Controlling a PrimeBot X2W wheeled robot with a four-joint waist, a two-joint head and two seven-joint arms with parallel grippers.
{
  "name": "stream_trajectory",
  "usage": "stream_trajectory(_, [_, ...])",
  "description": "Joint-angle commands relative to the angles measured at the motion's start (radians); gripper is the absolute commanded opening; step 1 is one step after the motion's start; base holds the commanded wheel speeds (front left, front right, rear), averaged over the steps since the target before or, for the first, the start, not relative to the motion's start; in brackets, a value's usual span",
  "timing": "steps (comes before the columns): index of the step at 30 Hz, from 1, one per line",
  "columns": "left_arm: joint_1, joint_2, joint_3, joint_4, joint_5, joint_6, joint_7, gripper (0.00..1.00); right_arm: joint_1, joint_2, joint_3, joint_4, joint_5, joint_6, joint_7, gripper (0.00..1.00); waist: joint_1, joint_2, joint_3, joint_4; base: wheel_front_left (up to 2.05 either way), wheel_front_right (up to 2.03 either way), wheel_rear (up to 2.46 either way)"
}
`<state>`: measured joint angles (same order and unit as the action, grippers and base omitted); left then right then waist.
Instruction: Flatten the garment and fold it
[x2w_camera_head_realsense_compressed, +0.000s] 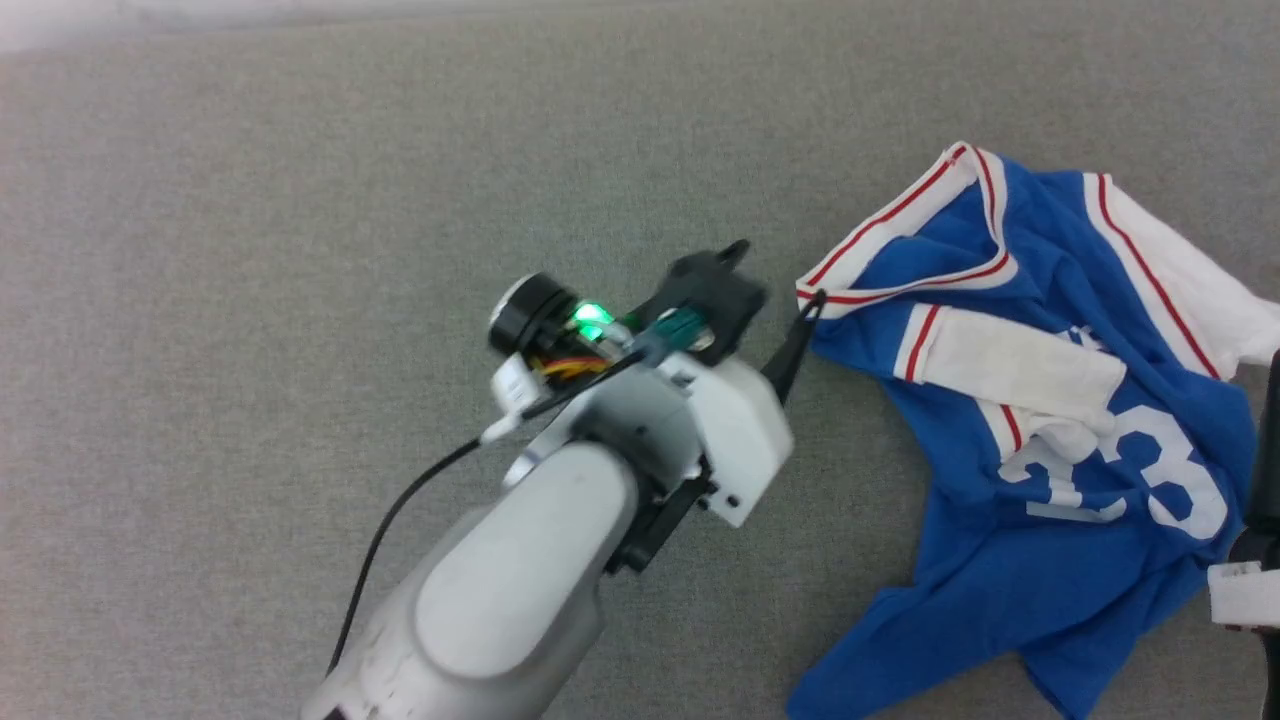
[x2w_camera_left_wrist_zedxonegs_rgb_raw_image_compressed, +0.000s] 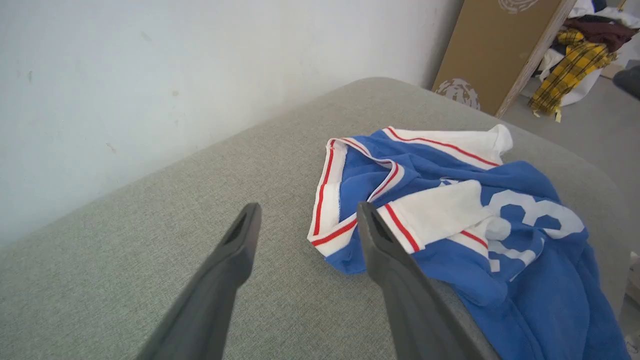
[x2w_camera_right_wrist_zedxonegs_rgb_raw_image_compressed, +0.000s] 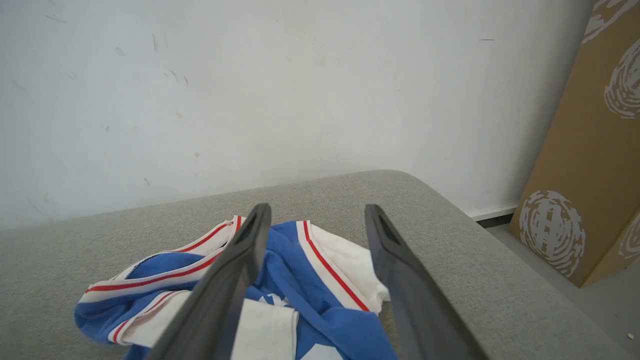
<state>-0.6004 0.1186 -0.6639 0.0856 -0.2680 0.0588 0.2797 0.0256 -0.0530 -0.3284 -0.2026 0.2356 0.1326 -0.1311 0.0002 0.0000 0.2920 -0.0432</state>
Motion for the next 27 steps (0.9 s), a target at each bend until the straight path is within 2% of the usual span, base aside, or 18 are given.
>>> stream_trajectory(1, [-0.049,-0.019,-0.024,0.050,0.001,-0.022,0.050,1.00,-0.023,0.003,-0.007,-0.015,-0.009,-0.002,0.009,1.00,-0.0002,0.0000,0.058,-0.010,0.00,0.00,0.00])
stream_trajectory(3, [-0.096,-0.036,-0.044,0.102,-0.006,-0.031,0.097,1.00,-0.038,0.003,-0.013,-0.026,-0.010,-0.002,0.019,1.00,-0.0002,0.0000,0.086,-0.020,0.00,0.00,0.00])
stream_trajectory(7, [-0.151,-0.057,-0.057,0.188,-0.025,-0.008,0.150,1.00,-0.067,0.003,-0.018,-0.042,-0.008,-0.002,0.027,1.00,-0.0002,0.0000,0.136,-0.042,0.00,0.00,0.00])
stream_trajectory(11, [-0.179,-0.064,-0.062,0.246,-0.044,0.024,0.137,1.00,-0.083,0.003,-0.008,-0.035,0.003,-0.002,0.028,1.00,-0.0002,0.0000,0.172,-0.067,0.00,0.00,0.00])
stream_trajectory(23, [-0.195,-0.068,-0.134,0.316,-0.149,0.028,0.108,1.00,-0.088,0.003,0.016,-0.001,0.025,-0.002,0.015,1.00,-0.0002,0.0000,0.206,-0.096,0.00,0.00,0.00])
stream_trajectory(24, [-0.199,-0.068,-0.142,0.323,-0.155,0.028,0.103,0.23,-0.091,0.003,0.019,0.000,0.026,-0.002,0.015,1.00,-0.0002,0.0000,0.208,-0.098,0.00,0.00,0.00])
stream_trajectory(25, [-0.204,-0.068,-0.153,0.332,-0.156,0.025,0.098,0.00,-0.094,0.003,0.021,0.001,0.026,-0.002,0.014,1.00,-0.0002,0.0000,0.210,-0.099,0.00,0.00,0.00])
stream_trajectory(27, [-0.210,-0.068,-0.172,0.350,-0.165,0.017,0.088,0.00,-0.098,0.003,0.023,0.002,0.027,-0.002,0.013,1.00,-0.0002,0.0000,0.213,-0.100,0.00,0.00,0.00])
